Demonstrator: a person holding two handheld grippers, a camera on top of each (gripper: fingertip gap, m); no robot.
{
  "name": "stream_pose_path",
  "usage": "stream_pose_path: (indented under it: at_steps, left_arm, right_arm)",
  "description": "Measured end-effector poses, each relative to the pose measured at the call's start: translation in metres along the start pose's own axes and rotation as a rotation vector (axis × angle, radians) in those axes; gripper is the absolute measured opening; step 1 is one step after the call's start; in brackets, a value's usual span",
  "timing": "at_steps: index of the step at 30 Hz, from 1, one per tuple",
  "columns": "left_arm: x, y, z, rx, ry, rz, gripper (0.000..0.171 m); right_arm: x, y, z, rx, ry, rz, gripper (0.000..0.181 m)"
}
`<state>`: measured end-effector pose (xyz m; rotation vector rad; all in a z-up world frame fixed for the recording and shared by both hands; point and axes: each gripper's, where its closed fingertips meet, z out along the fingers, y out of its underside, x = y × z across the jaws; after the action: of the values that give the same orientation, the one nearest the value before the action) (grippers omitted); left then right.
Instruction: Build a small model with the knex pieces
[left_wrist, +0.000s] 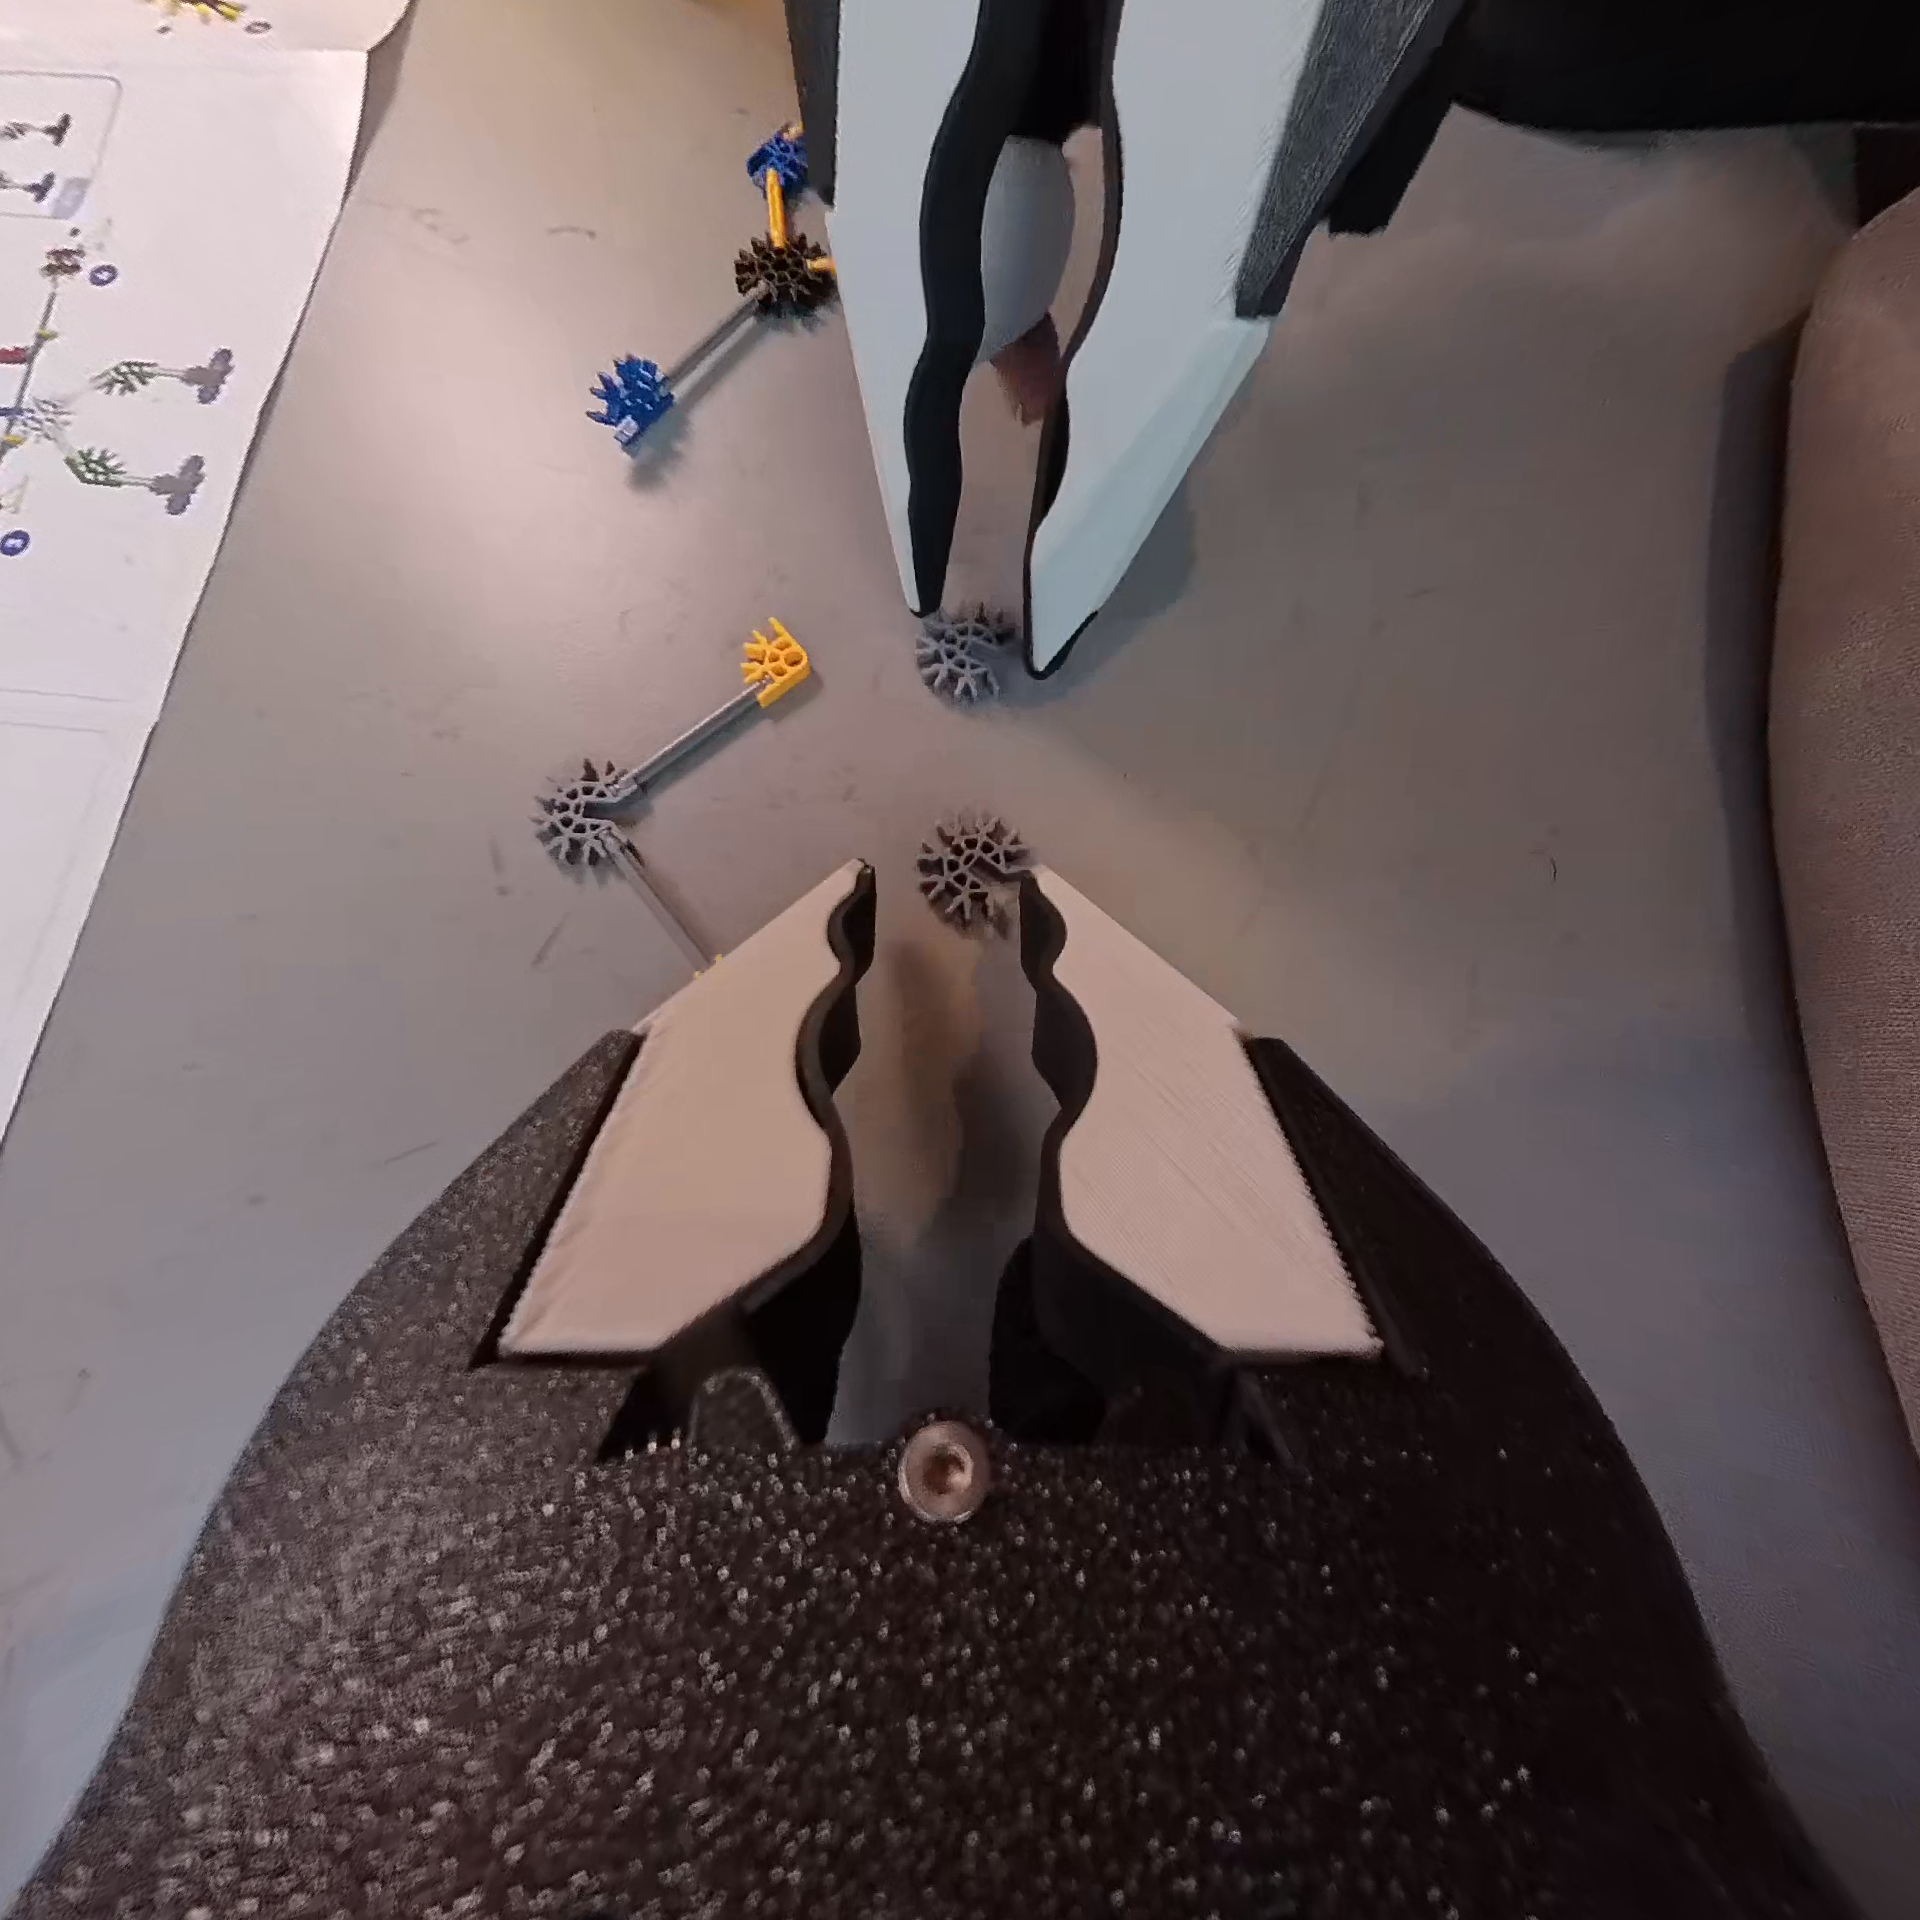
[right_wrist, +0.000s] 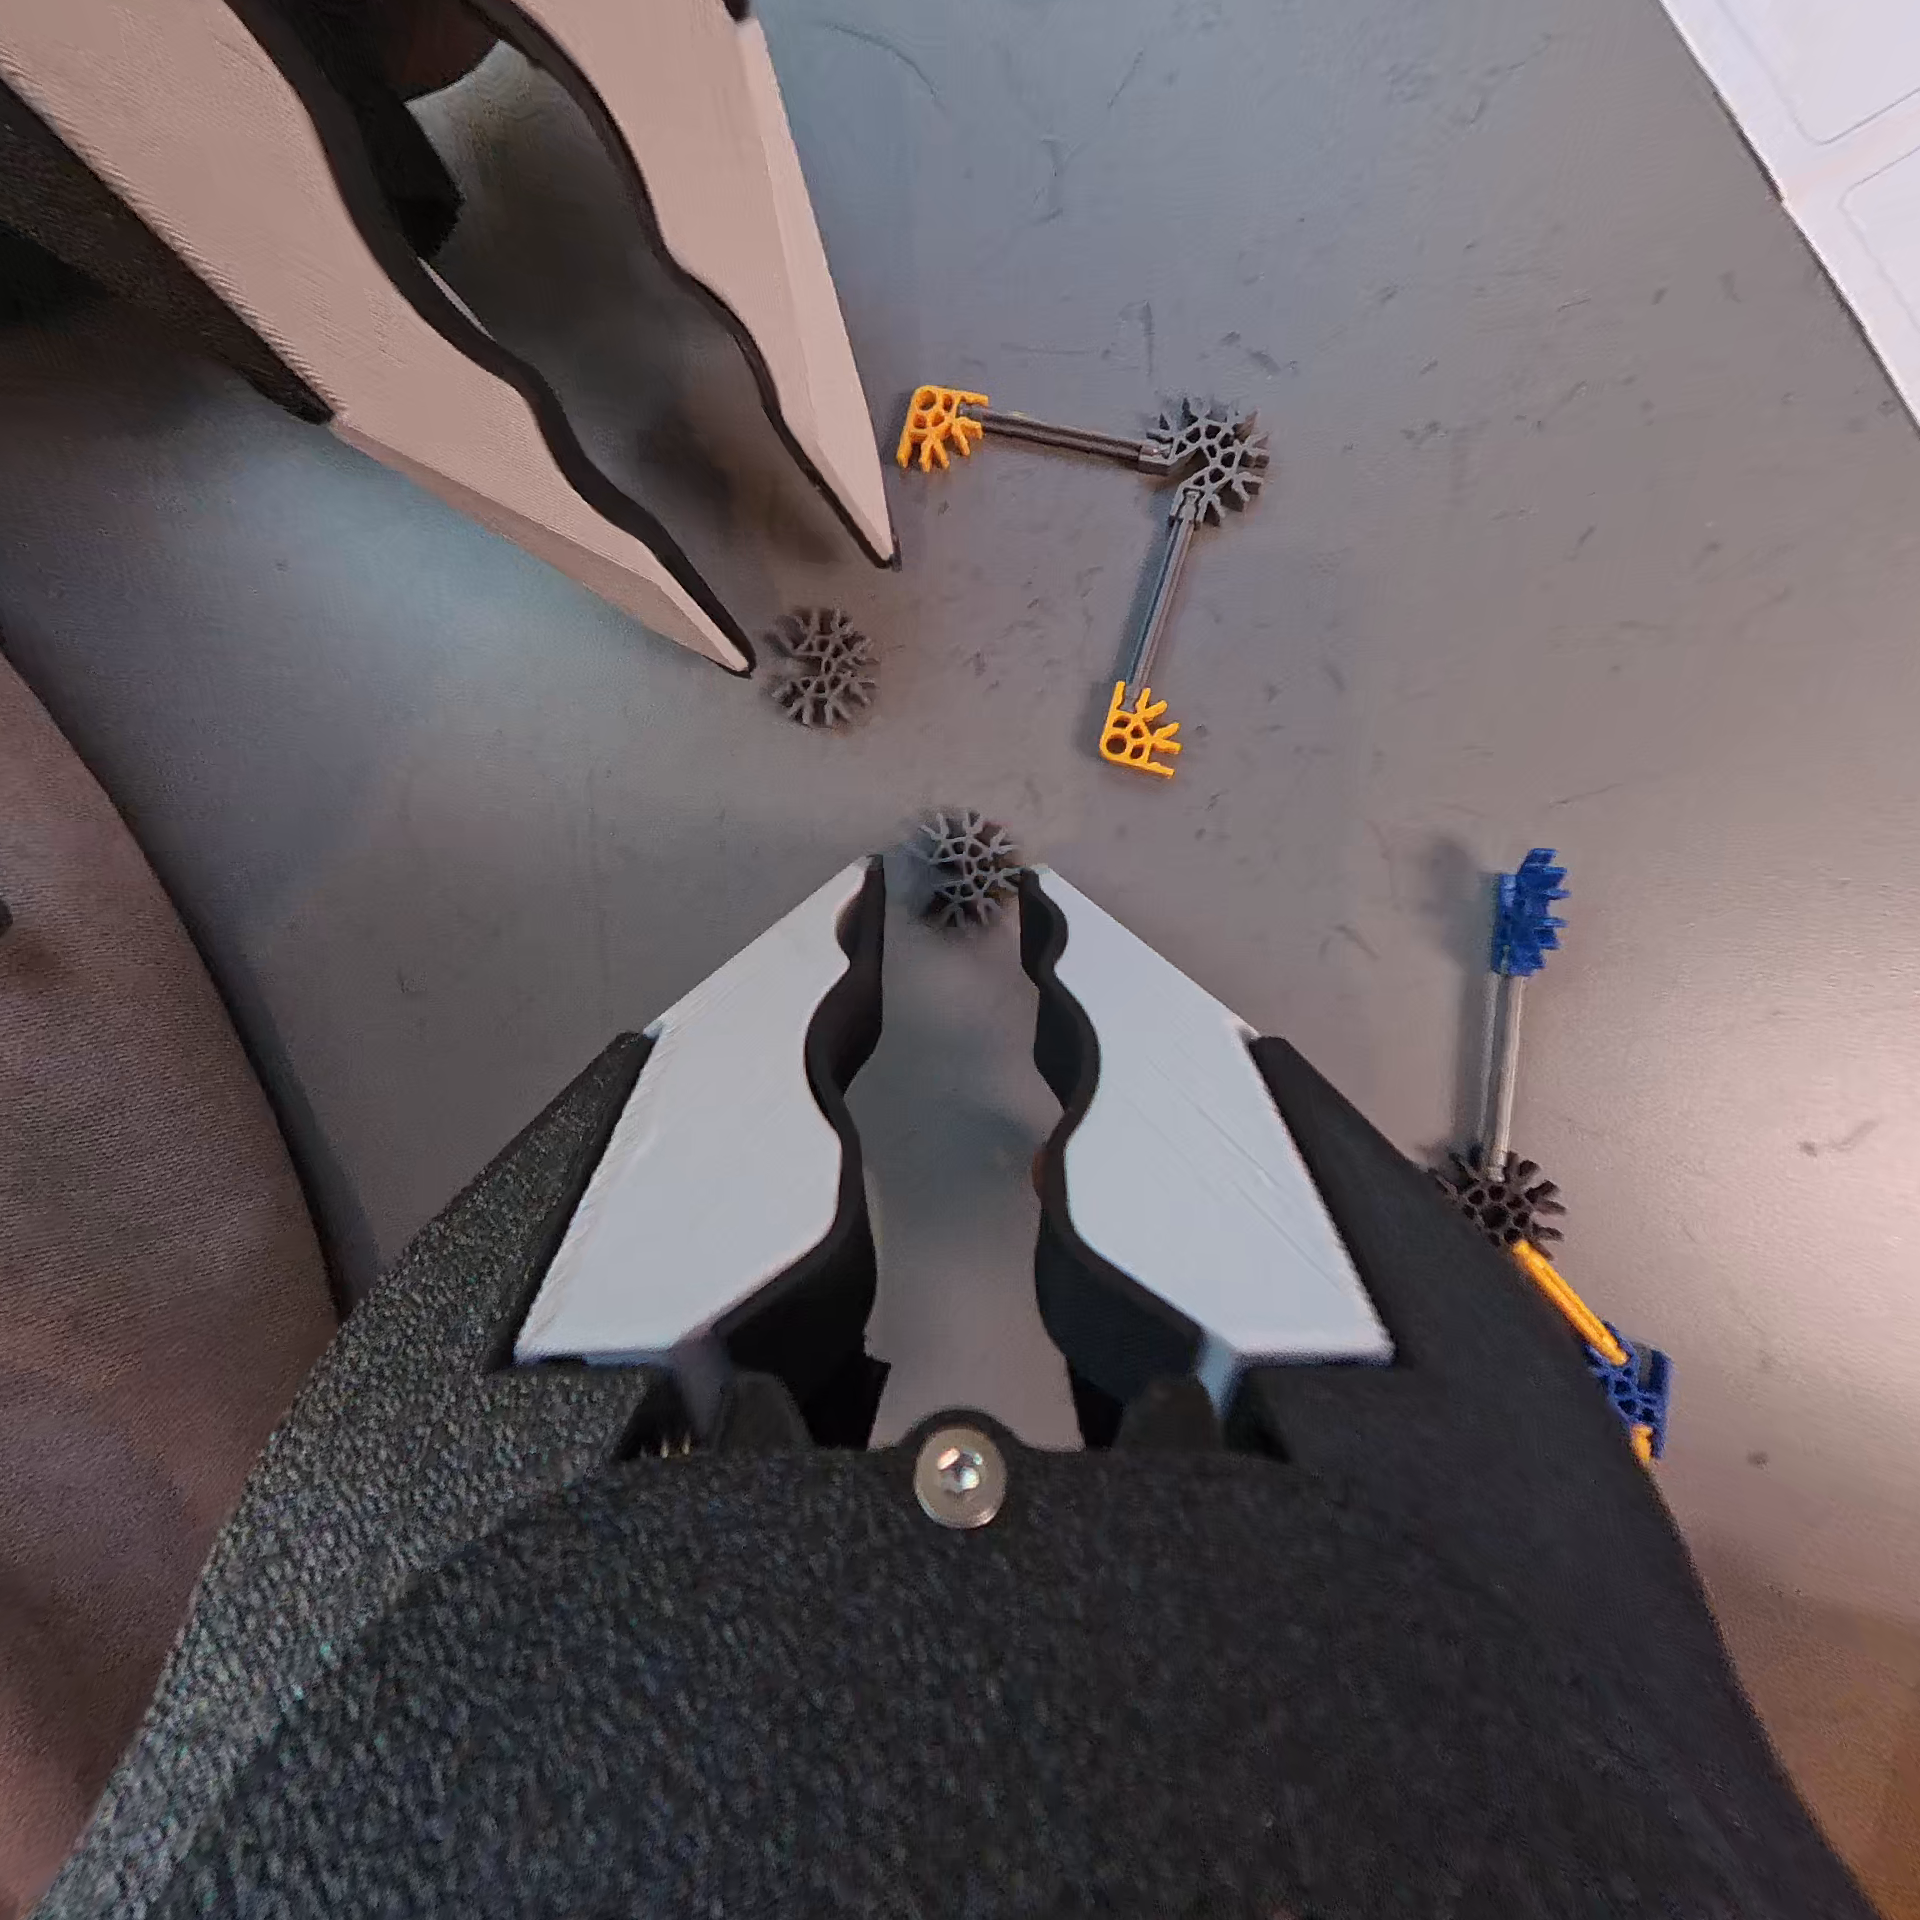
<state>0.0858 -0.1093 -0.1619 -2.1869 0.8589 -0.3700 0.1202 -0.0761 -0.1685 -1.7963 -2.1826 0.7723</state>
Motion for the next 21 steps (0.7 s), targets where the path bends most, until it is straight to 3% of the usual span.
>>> stream_pose_path:
  at_steps: [7, 14, 18, 21]
  left_arm:
    - [0.012, 0.009, 0.004, -0.055, 0.061, 0.006, 0.03]
    - [0.055, 0.016, -0.011, -0.075, 0.313, 0.02, 0.036]
    - [0.044, 0.015, -0.008, -0.067, 0.252, 0.022, 0.034]
    - [0.03, 0.011, -0.007, -0.042, 0.189, 0.005, 0.033]
  right_arm:
    - [-0.002, 0.001, -0.016, 0.055, -0.013, -0.138, 0.026]
    - [-0.016, -0.001, -0.01, 0.053, -0.054, -0.249, 0.025]
    - [-0.034, -0.01, -0.002, 0.081, -0.08, -0.325, 0.024]
    - [-0.037, -0.018, 0.013, 0.072, -0.056, -0.283, 0.026]
